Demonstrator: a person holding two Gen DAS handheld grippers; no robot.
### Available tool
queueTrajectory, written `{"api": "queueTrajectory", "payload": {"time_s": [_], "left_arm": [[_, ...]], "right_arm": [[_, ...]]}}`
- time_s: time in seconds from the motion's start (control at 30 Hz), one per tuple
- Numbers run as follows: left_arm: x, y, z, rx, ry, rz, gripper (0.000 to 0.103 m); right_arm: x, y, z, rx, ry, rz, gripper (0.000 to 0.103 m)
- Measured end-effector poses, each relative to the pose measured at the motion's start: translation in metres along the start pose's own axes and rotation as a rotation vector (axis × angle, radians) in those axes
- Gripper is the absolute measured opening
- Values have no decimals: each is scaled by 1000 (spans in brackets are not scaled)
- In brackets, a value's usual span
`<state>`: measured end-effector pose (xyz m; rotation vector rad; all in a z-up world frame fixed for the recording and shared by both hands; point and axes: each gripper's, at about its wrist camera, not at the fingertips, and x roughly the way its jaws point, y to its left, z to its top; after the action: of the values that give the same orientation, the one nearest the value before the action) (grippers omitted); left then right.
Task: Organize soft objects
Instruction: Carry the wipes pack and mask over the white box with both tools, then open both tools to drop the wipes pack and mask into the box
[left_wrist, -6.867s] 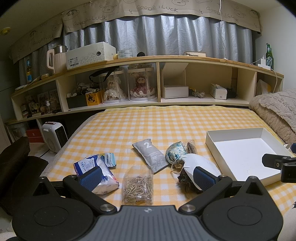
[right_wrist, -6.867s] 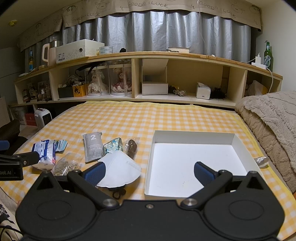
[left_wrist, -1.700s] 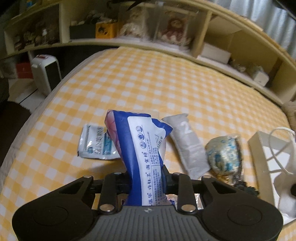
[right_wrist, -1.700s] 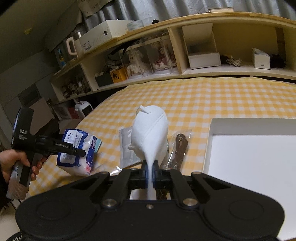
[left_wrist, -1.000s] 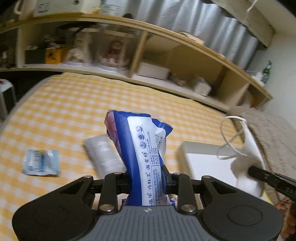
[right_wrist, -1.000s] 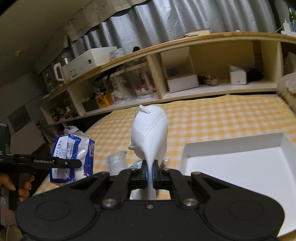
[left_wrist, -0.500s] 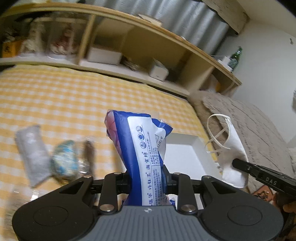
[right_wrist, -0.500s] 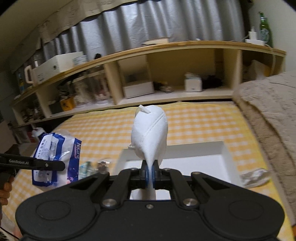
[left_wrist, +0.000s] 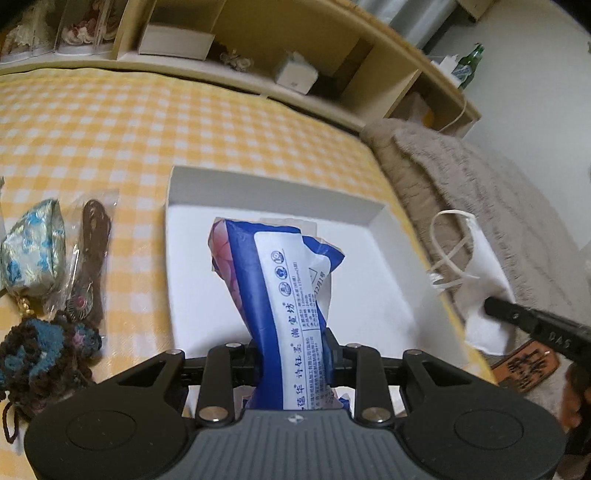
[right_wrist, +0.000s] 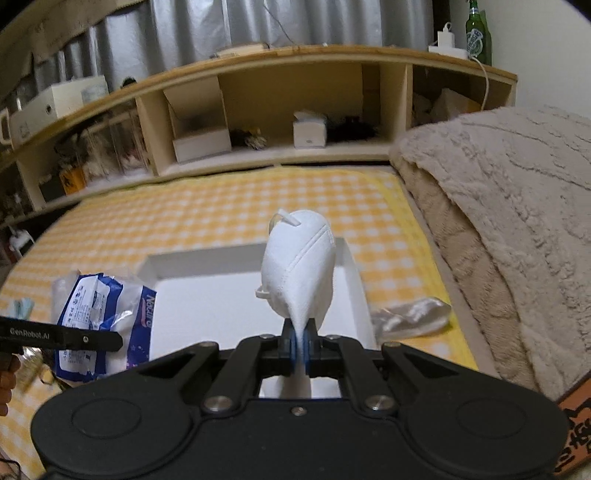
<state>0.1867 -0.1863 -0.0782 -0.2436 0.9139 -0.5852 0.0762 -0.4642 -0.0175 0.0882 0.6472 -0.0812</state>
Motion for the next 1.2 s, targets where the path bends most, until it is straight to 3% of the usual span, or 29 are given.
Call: {"api": "queueTrajectory", "payload": {"time_s": [0.1, 0.17, 0.23, 0.27, 0.4, 0.57, 0.67, 0.73, 0.83, 1.0, 1.1, 1.2], "left_arm": [[7, 5, -2, 6, -12, 30, 38], [10, 8, -3, 20, -16, 52, 48], [8, 10, -1, 31, -29, 73, 66], [5, 12, 1, 35, -42, 80, 68], [-3, 9, 4, 79, -72, 94, 69], [-5, 4, 4, 130, -51, 119, 69], [-7, -2, 1, 167, -42, 125, 59], [-11, -7, 1, 202, -58, 125, 41], [-13, -15, 4, 255, -89, 100, 31], [-4, -10, 4, 256, -97, 157, 23], [-14, -11, 8, 272, -176, 195, 23], [-23, -13, 18, 283, -217, 181, 22]], "right_arm": [[12, -2, -2, -24, 28, -20, 5], [21, -1, -3, -36, 44, -21, 5], [31, 1, -4, -51, 59, -25, 5], [37, 3, -5, -61, 75, -30, 7], [59, 8, -13, -99, 144, -70, 50], [63, 8, -25, -82, 178, -70, 68], [62, 7, -30, -78, 187, -76, 74], [60, 5, -33, -65, 187, -72, 75], [55, 3, -34, -40, 180, -62, 76], [49, 4, -33, -27, 165, -46, 76], [45, 6, -32, -32, 158, -33, 76], [43, 8, -31, -40, 149, -27, 76]]}}
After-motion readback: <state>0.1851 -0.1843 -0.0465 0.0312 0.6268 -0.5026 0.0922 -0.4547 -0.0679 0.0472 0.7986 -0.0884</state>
